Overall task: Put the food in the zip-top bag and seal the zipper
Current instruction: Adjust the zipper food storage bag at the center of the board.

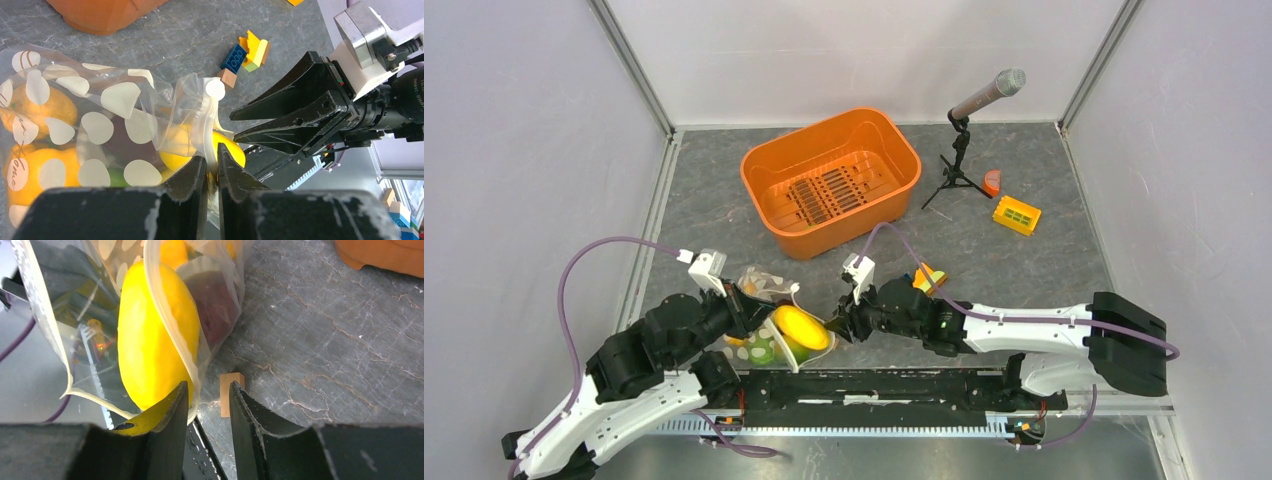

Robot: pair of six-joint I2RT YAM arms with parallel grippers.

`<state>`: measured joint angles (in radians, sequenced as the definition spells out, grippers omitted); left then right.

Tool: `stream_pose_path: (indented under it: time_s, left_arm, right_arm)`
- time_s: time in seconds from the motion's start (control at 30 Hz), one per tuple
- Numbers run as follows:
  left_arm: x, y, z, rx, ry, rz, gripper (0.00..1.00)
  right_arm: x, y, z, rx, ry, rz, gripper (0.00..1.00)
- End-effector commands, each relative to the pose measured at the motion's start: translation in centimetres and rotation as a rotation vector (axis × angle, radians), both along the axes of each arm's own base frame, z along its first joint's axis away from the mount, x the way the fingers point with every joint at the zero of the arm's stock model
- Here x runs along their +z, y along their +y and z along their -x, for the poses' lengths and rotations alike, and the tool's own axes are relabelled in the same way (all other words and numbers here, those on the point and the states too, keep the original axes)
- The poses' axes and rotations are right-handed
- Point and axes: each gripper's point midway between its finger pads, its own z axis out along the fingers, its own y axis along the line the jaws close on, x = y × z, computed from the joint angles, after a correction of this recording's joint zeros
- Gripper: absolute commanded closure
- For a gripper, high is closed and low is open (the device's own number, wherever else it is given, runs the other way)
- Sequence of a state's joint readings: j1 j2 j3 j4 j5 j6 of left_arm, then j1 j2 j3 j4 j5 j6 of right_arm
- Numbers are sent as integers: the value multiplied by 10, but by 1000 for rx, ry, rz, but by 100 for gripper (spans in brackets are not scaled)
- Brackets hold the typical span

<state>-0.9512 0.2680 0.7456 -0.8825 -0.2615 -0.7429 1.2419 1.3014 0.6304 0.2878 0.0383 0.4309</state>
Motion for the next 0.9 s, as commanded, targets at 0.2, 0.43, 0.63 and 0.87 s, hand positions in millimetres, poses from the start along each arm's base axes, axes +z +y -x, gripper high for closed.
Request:
stream_pose_path:
  time_s: [0.2, 0.43, 0.63, 0.87]
  left_arm:
    - [27, -7, -6, 12, -65, 114, 82]
    - [31, -3, -7, 28, -83, 126, 82]
    - [44, -13, -3, -57, -105, 73, 79]
    - [58, -47, -12, -203, -84, -110, 32]
  right_arm:
    - [-3, 16, -1, -1, -38, 43, 60]
    - [5, 15, -5, -29, -88, 68, 93]
    - [53, -7, -12, -98, -140, -29, 100]
    - [94, -42, -10, -228, -59, -300, 100]
